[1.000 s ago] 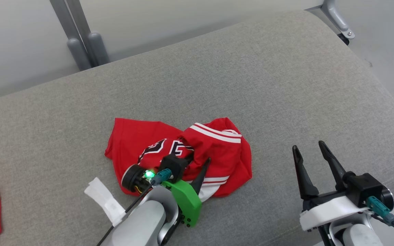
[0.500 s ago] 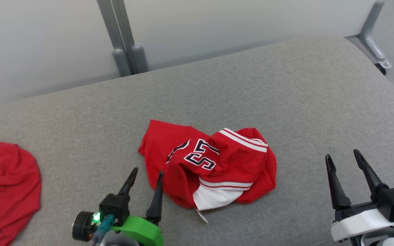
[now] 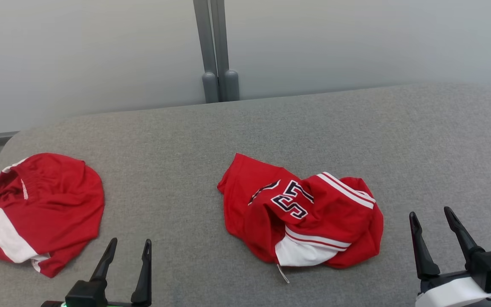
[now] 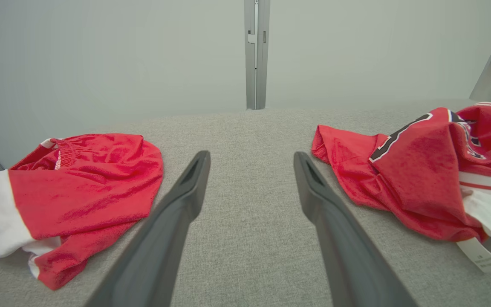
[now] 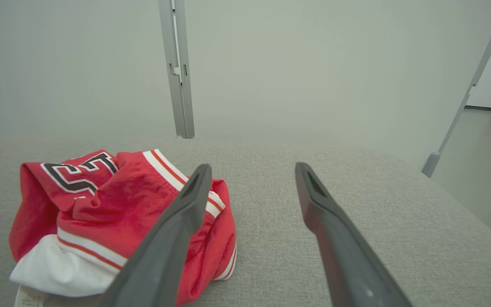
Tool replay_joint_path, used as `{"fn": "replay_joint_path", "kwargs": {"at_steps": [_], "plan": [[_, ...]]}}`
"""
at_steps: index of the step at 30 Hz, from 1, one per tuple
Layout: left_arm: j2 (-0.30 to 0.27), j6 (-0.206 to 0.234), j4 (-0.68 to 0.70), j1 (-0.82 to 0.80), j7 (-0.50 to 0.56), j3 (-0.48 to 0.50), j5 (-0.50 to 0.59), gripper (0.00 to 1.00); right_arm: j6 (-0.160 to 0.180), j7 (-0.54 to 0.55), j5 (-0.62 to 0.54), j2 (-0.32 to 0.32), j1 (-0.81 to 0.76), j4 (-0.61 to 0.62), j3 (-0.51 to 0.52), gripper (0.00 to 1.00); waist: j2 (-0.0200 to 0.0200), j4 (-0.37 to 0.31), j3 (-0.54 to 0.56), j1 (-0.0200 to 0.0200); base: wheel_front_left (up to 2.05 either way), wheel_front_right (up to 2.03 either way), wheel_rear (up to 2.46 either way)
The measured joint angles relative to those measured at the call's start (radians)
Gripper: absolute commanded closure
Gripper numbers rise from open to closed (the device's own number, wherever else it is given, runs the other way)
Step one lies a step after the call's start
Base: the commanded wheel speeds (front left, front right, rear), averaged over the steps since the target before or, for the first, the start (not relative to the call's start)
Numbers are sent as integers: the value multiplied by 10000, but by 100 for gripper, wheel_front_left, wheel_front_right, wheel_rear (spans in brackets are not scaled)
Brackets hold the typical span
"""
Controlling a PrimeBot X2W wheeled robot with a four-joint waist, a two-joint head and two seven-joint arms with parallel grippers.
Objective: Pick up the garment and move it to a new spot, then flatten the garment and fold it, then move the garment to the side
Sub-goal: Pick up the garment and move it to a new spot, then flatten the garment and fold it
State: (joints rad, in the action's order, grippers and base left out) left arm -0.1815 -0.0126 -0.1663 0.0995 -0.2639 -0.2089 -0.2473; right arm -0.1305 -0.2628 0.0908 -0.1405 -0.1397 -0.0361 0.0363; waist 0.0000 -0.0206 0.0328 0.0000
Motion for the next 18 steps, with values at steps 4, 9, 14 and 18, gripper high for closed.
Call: {"fn": "replay_joint_path", "kwargs": {"at_steps": [4,9,14,18], "plan": [[366,-535,61,206,0,683,313,0,0,0,-81,13,-43,-178,21,0,0,161,145,0,0,0,0],[738,-913,144,243,-2,1164,761,0,0,0,-86,44,-70,-238,59,0,0,226,204,0,0,0,0],[905,-1068,100,241,-2,1406,1026,0,0,0,-115,48,-78,-267,15,0,0,219,174,0,0,0,0],[982,-1114,31,229,0,1534,1108,0,0,0,-115,52,-58,-274,0,0,0,243,135,0,0,0,0]]}}
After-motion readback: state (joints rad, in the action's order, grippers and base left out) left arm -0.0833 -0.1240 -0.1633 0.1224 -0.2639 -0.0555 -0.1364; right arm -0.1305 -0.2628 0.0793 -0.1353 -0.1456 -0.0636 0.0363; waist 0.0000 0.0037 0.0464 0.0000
